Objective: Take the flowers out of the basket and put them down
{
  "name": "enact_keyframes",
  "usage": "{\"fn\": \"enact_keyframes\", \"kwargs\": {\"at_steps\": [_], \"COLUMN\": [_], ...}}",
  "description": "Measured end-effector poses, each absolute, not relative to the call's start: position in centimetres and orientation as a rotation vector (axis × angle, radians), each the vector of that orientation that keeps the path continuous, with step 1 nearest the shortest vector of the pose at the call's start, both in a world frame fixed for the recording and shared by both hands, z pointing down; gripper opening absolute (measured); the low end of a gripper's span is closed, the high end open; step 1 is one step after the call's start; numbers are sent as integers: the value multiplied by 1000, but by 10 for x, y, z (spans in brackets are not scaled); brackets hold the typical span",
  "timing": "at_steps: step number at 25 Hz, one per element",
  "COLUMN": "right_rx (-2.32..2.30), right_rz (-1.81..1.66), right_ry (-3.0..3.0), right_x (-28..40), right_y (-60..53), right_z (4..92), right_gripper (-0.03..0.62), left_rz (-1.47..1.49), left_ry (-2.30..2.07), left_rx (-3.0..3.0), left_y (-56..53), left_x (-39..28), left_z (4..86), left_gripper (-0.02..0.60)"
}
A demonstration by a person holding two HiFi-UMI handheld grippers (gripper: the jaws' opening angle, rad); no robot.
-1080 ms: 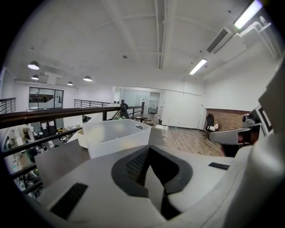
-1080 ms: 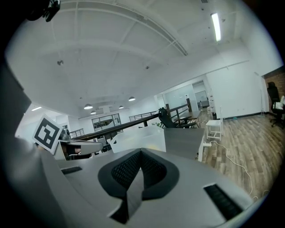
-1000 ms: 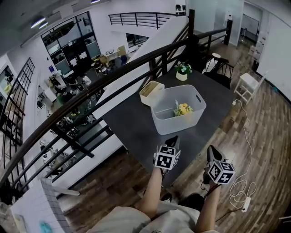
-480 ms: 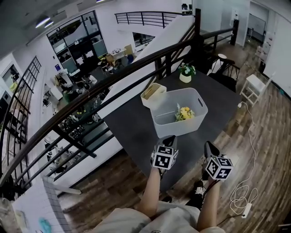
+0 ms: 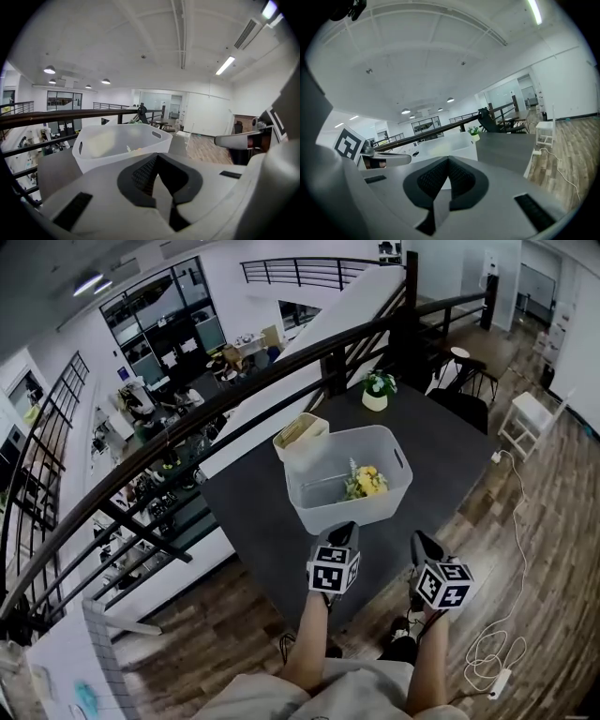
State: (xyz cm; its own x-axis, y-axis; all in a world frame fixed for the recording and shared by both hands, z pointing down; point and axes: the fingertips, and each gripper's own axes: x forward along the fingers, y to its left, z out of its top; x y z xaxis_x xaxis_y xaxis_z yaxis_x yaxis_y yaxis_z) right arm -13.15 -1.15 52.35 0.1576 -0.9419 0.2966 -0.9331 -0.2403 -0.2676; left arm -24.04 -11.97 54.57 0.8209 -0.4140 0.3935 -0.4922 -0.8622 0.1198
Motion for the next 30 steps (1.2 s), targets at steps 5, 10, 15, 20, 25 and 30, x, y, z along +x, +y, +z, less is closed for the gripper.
{"fn": "enact_keyframes", "kwargs": {"at_steps": [5, 10, 15, 20, 25, 30], "right_rx": [-2324, -2227, -2113, -1996, -1902, -1838], "right_rz": [-671, -645, -638, -625, -593, -565], "right_ry": [1994, 2121, 2261, 2388, 2475, 2597], "right_x": [-94, -79, -71, -73, -73, -72], "right_y": [-26, -52, -82, -102, -110, -110], "right_z": [530, 516, 512, 503, 498, 506], "right_gripper": [18, 18, 18, 18, 18, 18], "left_rz": [537, 507, 500, 478, 455, 427], "left_ry": [-801, -916, -1078, -1217, -1302, -1380], "left_rx": [2759, 2719, 2652, 2595, 2570, 2502], "left_y": [-126, -130, -148, -152, -143, -140], "left_x": [-218, -212, -216, -225, -222, -217], "left_z": [547, 538, 534, 522, 518, 530], "left_gripper": [23, 23, 23, 23, 23, 23]}}
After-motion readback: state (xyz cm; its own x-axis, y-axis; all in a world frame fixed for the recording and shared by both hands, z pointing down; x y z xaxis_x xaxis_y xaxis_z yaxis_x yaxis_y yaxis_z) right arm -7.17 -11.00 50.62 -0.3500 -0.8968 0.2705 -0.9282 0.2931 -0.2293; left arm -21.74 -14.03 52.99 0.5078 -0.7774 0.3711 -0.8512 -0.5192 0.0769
